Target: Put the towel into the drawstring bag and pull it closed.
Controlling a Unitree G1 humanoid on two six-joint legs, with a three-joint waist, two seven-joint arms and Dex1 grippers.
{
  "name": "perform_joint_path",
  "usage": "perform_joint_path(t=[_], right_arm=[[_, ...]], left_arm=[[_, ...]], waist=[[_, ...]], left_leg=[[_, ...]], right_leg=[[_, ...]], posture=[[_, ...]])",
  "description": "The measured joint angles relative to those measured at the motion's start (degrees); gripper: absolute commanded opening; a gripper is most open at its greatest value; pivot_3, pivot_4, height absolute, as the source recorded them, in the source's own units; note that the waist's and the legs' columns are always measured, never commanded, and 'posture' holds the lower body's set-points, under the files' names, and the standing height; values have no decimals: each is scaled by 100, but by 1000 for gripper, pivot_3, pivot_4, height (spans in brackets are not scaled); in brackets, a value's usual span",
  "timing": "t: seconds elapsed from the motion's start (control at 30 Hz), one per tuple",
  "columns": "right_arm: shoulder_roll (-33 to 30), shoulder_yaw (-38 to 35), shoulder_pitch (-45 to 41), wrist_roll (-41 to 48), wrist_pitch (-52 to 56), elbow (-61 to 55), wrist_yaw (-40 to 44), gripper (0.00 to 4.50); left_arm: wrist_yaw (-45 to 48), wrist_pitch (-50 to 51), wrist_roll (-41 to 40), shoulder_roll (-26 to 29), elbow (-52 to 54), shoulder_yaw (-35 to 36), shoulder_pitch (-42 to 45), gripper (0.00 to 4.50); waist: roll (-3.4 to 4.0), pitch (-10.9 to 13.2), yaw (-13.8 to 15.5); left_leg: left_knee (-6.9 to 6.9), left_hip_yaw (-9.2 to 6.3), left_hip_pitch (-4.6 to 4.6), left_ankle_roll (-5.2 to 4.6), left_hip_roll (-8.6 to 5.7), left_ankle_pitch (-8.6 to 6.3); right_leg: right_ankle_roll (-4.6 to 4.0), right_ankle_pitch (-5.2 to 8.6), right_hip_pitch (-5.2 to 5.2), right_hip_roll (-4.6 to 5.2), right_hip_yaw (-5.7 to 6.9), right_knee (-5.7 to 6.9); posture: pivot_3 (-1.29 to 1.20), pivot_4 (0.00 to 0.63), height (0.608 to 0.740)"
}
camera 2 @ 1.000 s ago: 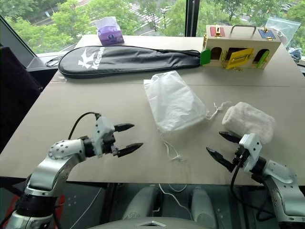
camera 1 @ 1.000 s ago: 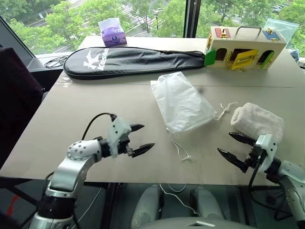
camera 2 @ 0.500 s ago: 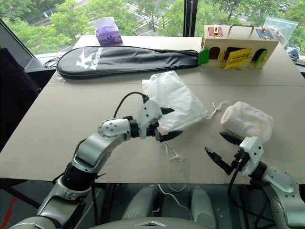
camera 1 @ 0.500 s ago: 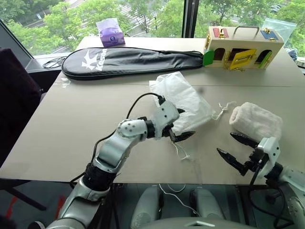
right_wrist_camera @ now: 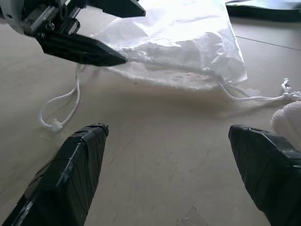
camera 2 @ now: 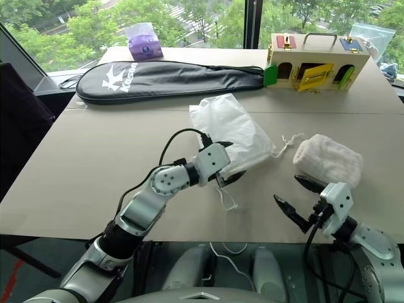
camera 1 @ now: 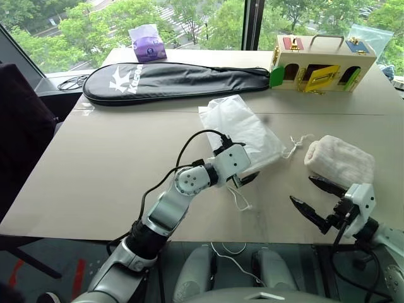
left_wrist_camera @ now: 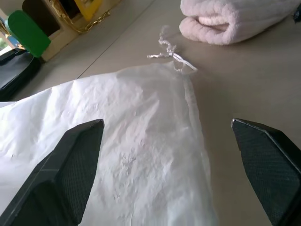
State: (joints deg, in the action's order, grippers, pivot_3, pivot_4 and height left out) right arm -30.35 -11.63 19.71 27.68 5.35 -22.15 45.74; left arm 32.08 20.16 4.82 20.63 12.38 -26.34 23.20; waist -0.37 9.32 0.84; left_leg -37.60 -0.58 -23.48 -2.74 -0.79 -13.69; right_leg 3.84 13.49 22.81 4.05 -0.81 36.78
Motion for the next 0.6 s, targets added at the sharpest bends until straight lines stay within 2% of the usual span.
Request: perform_joint_path(t=[0.17, 0.4, 0.6], right_arm=[[43, 2, 26, -31, -8, -25, -83, 4402], [126, 50, 502, -61, -21, -271, -141, 4402], [2, -156, 869, -11, 82, -605, -165, 4402]], left_arm=[[-434, -608, 724, -82, -522, -151, 40, 4498], [-1352, -1837, 1587, -242, -949, -236, -138, 4498], [-2001, -2160, 2292, -398, -1146, -301, -332, 4498]], waist=[[0, 0, 2], [1, -1, 2], [2, -2, 8]], left_leg=[[-1, -5, -2, 0, 0, 0], [-2, -3, -4, 0, 0, 0], [-5, -7, -5, 0, 0, 0]], right_leg=[[0, 0, 1, 0, 4, 1], [1, -1, 1, 7, 2, 0], [2, -1, 1, 7, 8, 1]], posture=[[0, 150, 740], [0, 150, 740], [0, 150, 740]])
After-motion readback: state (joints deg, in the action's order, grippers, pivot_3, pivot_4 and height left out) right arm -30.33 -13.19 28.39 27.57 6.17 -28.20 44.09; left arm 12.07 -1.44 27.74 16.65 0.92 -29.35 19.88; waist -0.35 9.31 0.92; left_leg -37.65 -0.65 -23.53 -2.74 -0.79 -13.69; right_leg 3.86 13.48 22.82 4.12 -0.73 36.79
